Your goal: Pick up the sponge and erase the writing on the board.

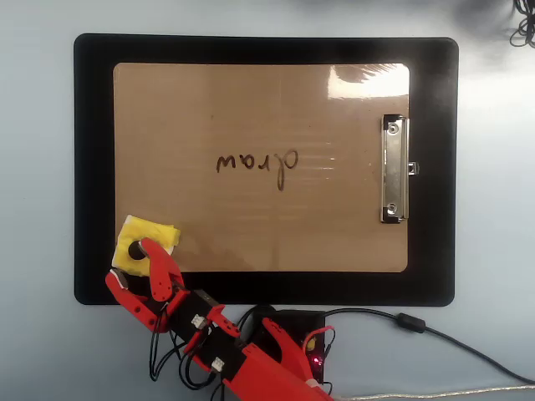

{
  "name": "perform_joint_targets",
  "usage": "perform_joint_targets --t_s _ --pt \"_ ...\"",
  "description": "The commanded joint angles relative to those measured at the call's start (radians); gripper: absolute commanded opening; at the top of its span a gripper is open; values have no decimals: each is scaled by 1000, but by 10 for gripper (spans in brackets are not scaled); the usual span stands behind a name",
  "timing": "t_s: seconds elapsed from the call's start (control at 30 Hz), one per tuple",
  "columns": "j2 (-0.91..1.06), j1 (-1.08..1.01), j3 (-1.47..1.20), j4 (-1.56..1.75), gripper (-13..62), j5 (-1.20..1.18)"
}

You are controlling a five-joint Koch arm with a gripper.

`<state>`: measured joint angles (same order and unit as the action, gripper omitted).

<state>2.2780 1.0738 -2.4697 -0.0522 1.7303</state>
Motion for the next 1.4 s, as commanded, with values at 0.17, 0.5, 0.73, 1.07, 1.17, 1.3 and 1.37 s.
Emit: perform_joint_targets --t_s 0.17,0.5,0.73,1.07,1.17,1.3,1.37 --pt "-109 8 20 127 336 -15" --pt "-273 66 9 284 336 6" --pt "-407 66 -48 532 336 -2" --pt "-420 55 -110 563 336 -66" --pt "-456 31 -100 566 336 -87" --pt "-534 3 -94 595 336 -114" --pt "-584 -9 -89 646 336 -120"
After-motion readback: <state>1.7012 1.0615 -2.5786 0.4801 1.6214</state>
